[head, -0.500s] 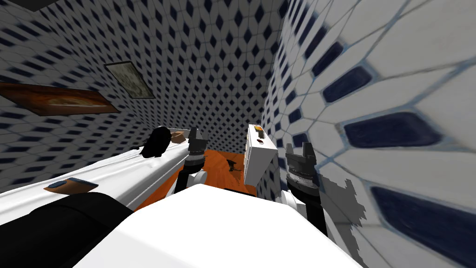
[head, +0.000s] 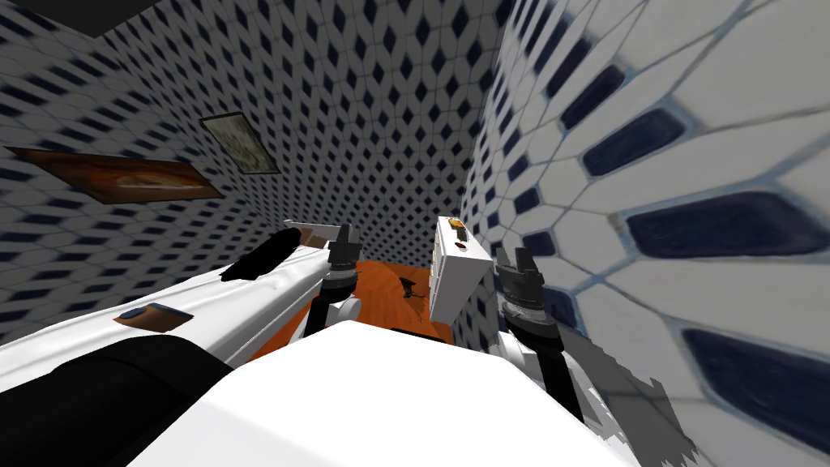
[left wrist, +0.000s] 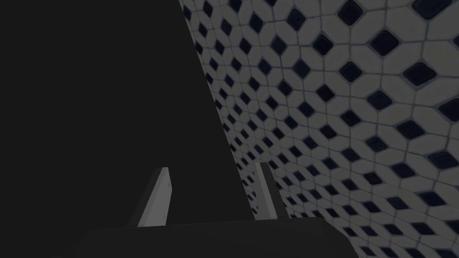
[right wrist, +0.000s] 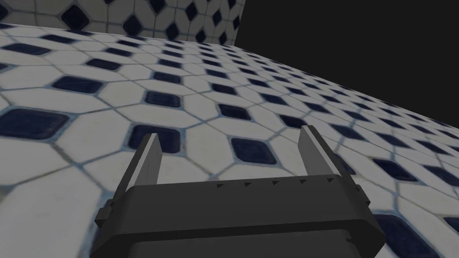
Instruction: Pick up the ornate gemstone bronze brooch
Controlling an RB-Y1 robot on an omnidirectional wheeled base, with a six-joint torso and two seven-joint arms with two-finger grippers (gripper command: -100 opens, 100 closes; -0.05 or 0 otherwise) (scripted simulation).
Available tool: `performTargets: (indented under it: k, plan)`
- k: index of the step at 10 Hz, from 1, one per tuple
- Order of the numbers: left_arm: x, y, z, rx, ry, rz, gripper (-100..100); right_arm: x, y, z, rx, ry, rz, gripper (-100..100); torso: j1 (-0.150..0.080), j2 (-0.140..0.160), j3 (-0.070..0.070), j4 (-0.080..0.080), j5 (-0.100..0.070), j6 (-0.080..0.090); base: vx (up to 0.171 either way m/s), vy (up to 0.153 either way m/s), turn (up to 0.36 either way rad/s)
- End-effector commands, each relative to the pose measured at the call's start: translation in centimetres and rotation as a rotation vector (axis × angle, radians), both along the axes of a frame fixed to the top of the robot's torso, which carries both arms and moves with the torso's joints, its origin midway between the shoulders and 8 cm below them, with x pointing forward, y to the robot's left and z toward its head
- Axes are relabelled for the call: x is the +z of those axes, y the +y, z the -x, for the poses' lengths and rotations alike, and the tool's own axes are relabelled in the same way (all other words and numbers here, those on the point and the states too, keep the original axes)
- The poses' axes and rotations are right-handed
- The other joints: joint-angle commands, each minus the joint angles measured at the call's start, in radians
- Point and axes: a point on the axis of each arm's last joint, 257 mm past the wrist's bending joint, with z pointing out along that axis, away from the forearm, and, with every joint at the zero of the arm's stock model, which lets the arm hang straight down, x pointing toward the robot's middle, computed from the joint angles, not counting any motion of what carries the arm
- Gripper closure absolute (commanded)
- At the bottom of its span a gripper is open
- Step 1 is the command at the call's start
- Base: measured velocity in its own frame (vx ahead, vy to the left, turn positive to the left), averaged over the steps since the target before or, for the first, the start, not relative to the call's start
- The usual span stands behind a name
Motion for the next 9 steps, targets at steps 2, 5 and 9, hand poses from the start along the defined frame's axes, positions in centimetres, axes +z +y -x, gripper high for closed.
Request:
performTargets:
  k: [2,5,9]
  plan:
    - [0.0,0.0,0.0,0.0,0.0,0.0,0,0.0,1.0,0.0,0.016,-0.018,0.107,-100,-0.002,0.0,0.0,0.0,0.0,0.0,-0.021,0.079,0.032]
    - [0.0,0.0,0.0,0.0,0.0,0.0,0,-0.1,1.7,-0.1,0.032,-0.029,0.191,-100,-0.003,-0.002,-0.001,0.0,-0.001,0.0,-0.009,0.07,0.034]
    - [0.0,0.0,0.0,0.0,0.0,0.0,0,-0.5,2.8,-0.2,0.056,-0.058,0.353,-100,-0.003,-0.002,-0.001,0.0,-0.001,0.0,-0.008,0.086,0.04]
